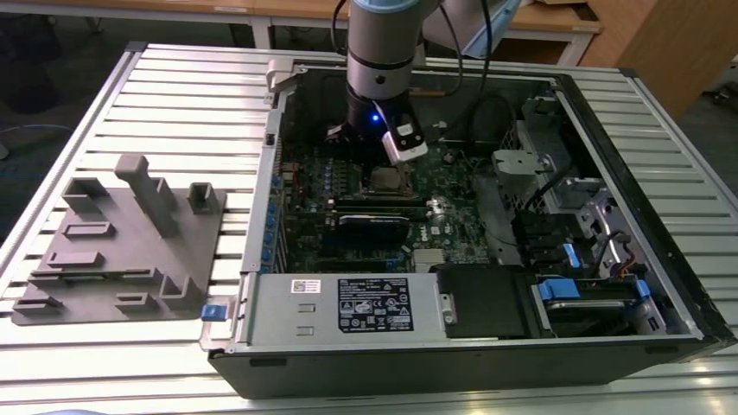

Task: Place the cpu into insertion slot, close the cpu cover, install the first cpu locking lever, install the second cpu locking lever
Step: 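Close the cpu cover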

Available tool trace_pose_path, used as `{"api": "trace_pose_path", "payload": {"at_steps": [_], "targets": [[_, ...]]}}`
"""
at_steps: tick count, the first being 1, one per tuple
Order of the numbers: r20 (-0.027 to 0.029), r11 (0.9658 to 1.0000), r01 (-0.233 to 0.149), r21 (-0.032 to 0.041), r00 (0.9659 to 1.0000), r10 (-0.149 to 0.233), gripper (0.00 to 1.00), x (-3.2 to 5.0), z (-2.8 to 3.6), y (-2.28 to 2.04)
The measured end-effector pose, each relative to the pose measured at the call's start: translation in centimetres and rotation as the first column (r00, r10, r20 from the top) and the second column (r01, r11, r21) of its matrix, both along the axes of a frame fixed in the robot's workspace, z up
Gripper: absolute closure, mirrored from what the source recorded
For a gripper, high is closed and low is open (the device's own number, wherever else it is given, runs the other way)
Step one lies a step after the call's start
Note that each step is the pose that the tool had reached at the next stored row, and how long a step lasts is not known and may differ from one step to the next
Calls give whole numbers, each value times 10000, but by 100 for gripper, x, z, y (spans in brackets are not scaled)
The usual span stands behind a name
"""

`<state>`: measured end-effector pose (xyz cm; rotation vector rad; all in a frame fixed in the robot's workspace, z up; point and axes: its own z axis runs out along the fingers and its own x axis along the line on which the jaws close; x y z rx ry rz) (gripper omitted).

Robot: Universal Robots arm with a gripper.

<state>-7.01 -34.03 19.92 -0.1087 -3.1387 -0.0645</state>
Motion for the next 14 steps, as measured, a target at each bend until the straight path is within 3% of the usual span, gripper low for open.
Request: {"api": "trace_pose_path", "payload": {"at_steps": [9,14], "targets": [[4,10000,0,1,10000,0,89,-4,-5,0],[4,10000,1,0,10000,-1,89,-5,23,0]]}}
